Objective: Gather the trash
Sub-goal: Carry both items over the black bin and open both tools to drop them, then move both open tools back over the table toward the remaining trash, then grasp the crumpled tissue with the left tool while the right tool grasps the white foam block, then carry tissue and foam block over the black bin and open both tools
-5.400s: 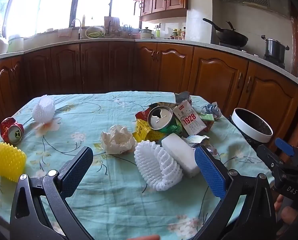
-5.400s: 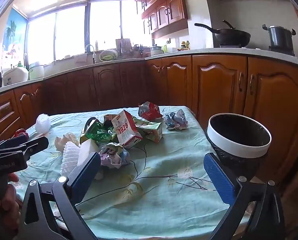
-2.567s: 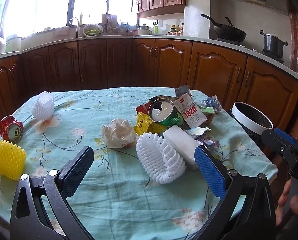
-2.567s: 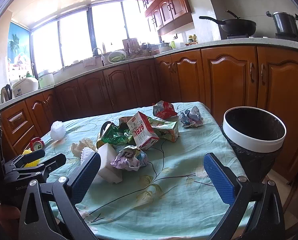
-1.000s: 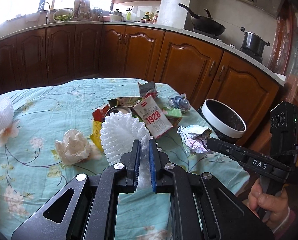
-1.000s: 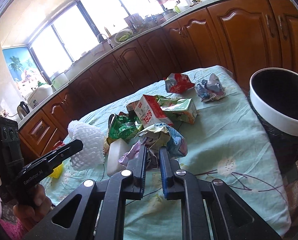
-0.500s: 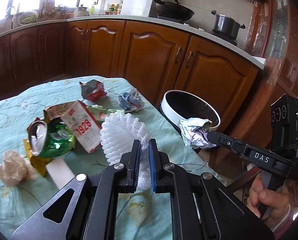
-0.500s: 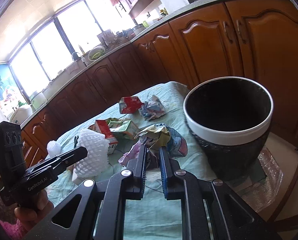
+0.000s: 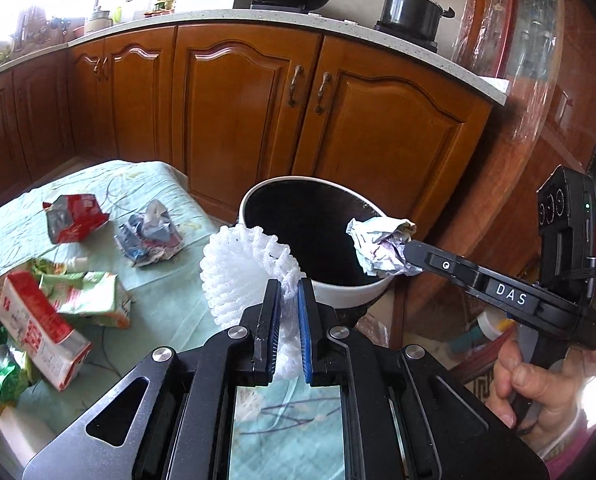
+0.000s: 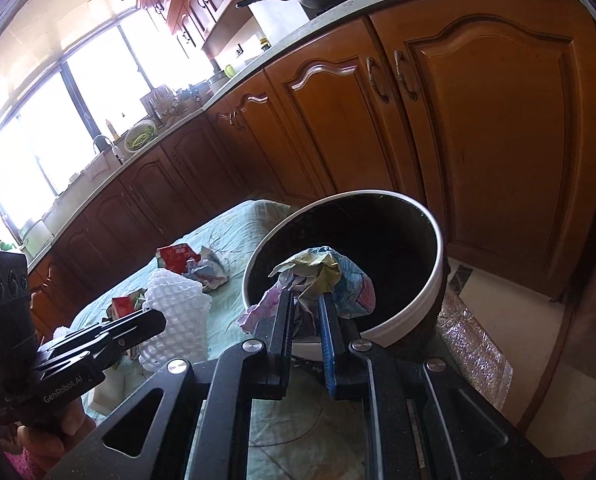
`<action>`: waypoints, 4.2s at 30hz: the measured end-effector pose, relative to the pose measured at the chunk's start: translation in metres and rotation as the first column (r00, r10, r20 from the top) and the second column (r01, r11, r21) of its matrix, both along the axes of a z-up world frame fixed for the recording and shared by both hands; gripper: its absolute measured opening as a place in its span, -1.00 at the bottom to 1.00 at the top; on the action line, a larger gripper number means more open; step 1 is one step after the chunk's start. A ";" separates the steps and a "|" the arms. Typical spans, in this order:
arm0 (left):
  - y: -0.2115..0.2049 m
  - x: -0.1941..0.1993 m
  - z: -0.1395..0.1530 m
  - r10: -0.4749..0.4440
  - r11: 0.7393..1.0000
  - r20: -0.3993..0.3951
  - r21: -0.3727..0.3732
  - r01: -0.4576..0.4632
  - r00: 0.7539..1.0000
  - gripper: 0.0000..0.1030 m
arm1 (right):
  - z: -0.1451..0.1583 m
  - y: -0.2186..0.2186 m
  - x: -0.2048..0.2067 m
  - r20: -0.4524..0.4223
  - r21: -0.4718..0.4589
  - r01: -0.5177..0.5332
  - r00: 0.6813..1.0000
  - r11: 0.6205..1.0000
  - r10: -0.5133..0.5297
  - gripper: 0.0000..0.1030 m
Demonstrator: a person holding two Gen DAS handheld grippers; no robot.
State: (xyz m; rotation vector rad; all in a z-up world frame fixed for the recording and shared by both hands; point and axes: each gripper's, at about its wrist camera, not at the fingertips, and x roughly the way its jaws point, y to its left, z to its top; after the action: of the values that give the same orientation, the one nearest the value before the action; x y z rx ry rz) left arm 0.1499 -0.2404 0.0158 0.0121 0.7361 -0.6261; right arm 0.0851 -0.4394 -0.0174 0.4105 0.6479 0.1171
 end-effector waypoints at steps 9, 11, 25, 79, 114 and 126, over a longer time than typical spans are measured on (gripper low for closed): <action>-0.048 0.050 -0.013 -0.024 0.999 -0.109 -0.024 0.021 0.994 -0.85 | 0.001 -0.023 0.031 -0.035 -0.041 0.023 0.999 0.999 -0.024 -0.75; -0.055 0.057 -0.017 -0.034 0.999 -0.125 -0.020 0.032 0.992 -0.85 | 0.000 -0.026 0.035 -0.045 -0.045 0.023 0.999 0.999 -0.025 -0.75; -0.066 0.070 -0.032 -0.025 1.000 -0.157 0.002 0.026 0.987 -0.01 | -0.008 -0.032 0.047 -0.086 -0.027 0.047 0.995 0.999 -0.049 -0.15; 0.303 -0.060 -0.046 0.538 0.842 -0.048 0.081 -0.534 0.841 0.28 | -0.027 0.285 -0.044 -0.027 -0.132 -0.509 0.859 0.850 0.511 0.70; 0.194 -0.073 -0.025 0.277 0.960 -0.020 0.040 -0.276 0.961 -0.66 | -0.021 0.179 -0.038 -0.023 -0.053 -0.296 0.955 0.954 0.295 -0.45; 0.129 -0.042 -0.023 0.179 0.984 -0.050 0.002 -0.179 0.983 -0.66 | -0.005 0.097 -0.035 -0.003 -0.063 -0.113 0.994 0.992 0.113 -0.45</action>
State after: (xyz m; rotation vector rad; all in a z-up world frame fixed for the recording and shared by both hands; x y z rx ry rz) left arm 0.1076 -0.1114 -0.0073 -0.0718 0.7749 -0.4572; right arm 0.0500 -0.3422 -0.0223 0.3127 0.6721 0.2036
